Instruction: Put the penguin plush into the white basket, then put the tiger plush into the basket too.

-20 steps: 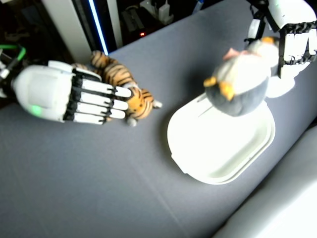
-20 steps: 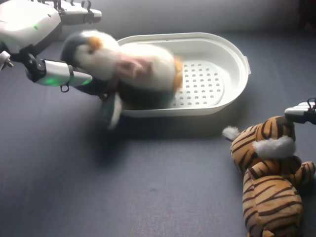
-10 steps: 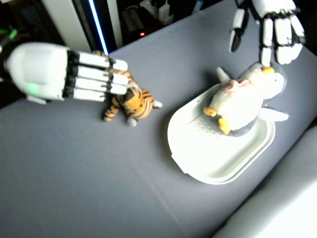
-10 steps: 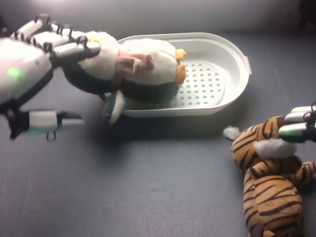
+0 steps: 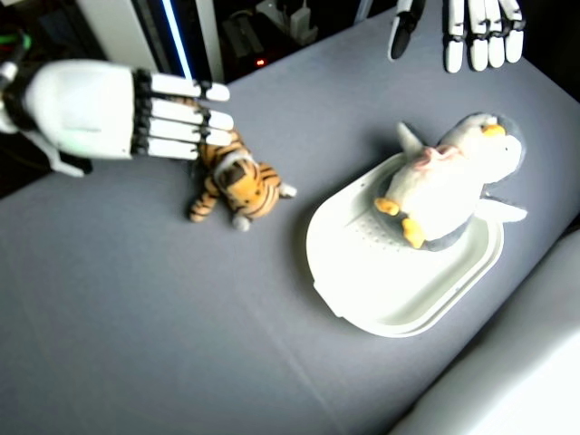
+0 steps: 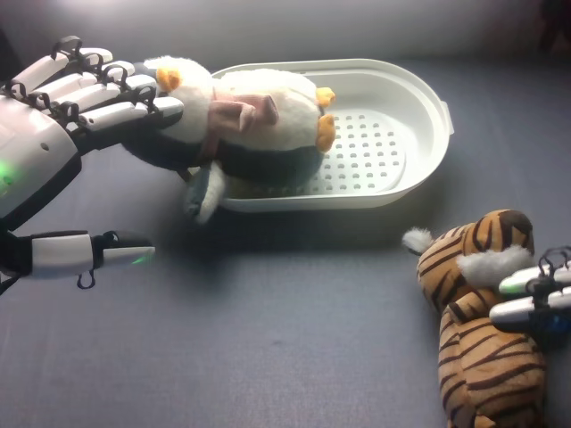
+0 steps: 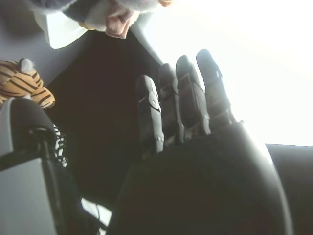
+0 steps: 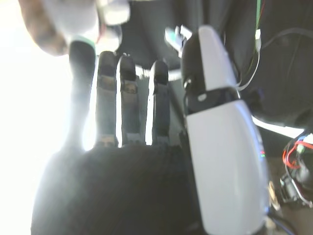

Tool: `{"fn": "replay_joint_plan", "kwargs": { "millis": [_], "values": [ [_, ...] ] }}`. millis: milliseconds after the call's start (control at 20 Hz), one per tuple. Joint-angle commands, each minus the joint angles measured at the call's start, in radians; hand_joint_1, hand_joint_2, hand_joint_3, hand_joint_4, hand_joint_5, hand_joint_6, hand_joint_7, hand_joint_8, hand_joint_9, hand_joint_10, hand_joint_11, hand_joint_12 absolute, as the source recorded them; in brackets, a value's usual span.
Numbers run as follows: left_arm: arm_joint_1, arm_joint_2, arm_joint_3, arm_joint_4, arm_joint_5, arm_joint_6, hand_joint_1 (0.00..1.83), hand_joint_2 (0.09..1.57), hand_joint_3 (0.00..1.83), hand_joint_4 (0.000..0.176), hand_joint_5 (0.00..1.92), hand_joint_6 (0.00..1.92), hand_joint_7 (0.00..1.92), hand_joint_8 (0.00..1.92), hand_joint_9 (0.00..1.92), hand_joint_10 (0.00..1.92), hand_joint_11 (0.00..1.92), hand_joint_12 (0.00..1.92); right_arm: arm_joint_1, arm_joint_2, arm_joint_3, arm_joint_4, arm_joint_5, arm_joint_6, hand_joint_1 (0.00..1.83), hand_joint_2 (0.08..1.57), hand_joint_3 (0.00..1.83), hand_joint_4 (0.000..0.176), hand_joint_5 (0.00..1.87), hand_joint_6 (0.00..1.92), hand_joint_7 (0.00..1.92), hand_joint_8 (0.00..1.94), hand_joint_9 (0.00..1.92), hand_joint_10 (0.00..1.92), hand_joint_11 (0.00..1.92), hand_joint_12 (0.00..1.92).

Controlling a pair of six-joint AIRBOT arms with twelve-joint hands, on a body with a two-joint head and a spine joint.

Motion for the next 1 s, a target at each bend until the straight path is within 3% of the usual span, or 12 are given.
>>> {"fn": "replay_joint_plan", "kwargs": {
  "millis": [0,200,450,500,550,600,650,700,750,800,850,950],
  "values": [
    [-0.005,0.002,-0.004,-0.002,-0.131,-0.001,0.83,0.94,0.0,0.074,0.41,0.0,0.32,0.0,0.25,0.01,0.0,0.48,0.005,-0.01,0.007,0.016,0.069,0.008,1.02,1.15,0.0,0.135,0.42,0.0,0.37,0.0,0.39,0.0,0.51,0.04],
    [-0.001,-0.002,-0.004,-0.002,-0.131,-0.003,0.8,0.94,0.0,0.07,0.42,0.0,0.33,0.0,0.28,0.0,0.0,0.55,0.057,-0.071,0.052,-0.001,-0.047,0.008,1.1,1.13,0.0,0.157,0.39,0.0,0.33,0.0,0.36,0.0,0.49,0.03],
    [0.004,-0.003,-0.003,-0.013,-0.127,-0.008,0.85,0.93,0.0,0.062,0.44,0.0,0.36,0.0,0.3,0.0,0.0,0.61,0.117,-0.15,0.093,-0.008,-0.101,0.008,1.08,1.15,0.0,0.147,0.4,0.0,0.28,0.0,0.31,0.0,0.49,0.03],
    [0.004,-0.004,-0.003,-0.013,-0.127,-0.008,0.83,0.93,0.0,0.068,0.43,0.0,0.35,0.0,0.29,0.0,0.0,0.58,0.123,-0.155,0.096,-0.012,-0.114,0.008,1.11,1.14,0.0,0.124,0.43,0.01,0.32,0.01,0.35,0.01,0.51,0.03],
    [0.005,-0.004,-0.003,-0.013,-0.126,-0.009,0.83,0.93,0.0,0.069,0.43,0.0,0.35,0.0,0.29,0.0,0.0,0.58,0.13,-0.162,0.1,-0.017,-0.137,-0.001,1.2,1.13,0.0,0.052,0.57,0.01,0.46,0.01,0.59,0.08,0.58,0.33],
    [0.005,-0.004,-0.003,-0.013,-0.124,-0.01,0.83,0.93,0.0,0.069,0.43,0.0,0.35,0.0,0.29,0.0,0.0,0.58,0.134,-0.167,0.102,-0.019,-0.156,-0.01,1.2,1.13,0.0,0.052,0.57,0.01,0.46,0.01,0.59,0.08,0.58,0.33],
    [0.005,-0.003,-0.002,-0.013,-0.12,-0.012,0.82,0.94,0.0,0.067,0.43,0.0,0.35,0.0,0.3,0.0,0.0,0.61,0.139,-0.174,0.107,-0.019,-0.18,-0.018,1.25,1.14,0.01,0.012,0.71,0.03,0.58,0.11,0.52,0.75,0.55,0.9],
    [0.005,-0.002,0.001,-0.013,-0.116,-0.017,0.82,0.94,0.0,0.062,0.43,0.0,0.36,0.0,0.31,0.01,0.0,0.65,0.144,-0.193,0.125,-0.019,-0.218,-0.018,1.15,1.18,0.03,0.0,0.78,1.0,0.59,0.3,0.36,1.5,0.48,1.48],
    [0.005,-0.001,0.003,-0.013,-0.115,-0.022,0.81,0.95,0.0,0.055,0.44,0.0,0.37,0.0,0.32,0.01,0.0,0.69,0.146,-0.209,0.145,-0.019,-0.244,-0.007,1.12,1.3,0.02,0.0,0.68,1.3,0.55,1.5,0.44,1.72,0.58,1.67],
    [0.005,-0.001,0.003,-0.013,-0.116,-0.024,0.82,0.95,0.0,0.053,0.44,0.0,0.37,0.0,0.32,0.01,0.0,0.7,0.147,-0.221,0.159,-0.018,-0.26,0.0,1.03,1.35,0.03,0.0,0.56,1.6,0.38,1.85,0.54,1.88,0.73,1.87],
    [0.005,0.0,0.003,-0.013,-0.116,-0.024,0.82,0.95,0.0,0.059,0.44,0.0,0.37,0.0,0.32,0.0,0.0,0.7,0.148,-0.226,0.164,-0.014,-0.269,0.0,1.24,1.32,0.0,0.0,0.41,1.86,0.41,1.92,0.6,1.91,0.79,1.91],
    [0.005,-0.001,0.003,-0.014,-0.117,-0.024,0.82,0.95,0.0,0.065,0.44,0.0,0.38,0.0,0.33,0.0,0.0,0.72,0.153,-0.233,0.174,-0.004,-0.275,0.0,1.42,1.24,0.0,0.0,0.55,1.92,0.6,1.94,0.72,1.92,0.85,1.92]
  ]
}}
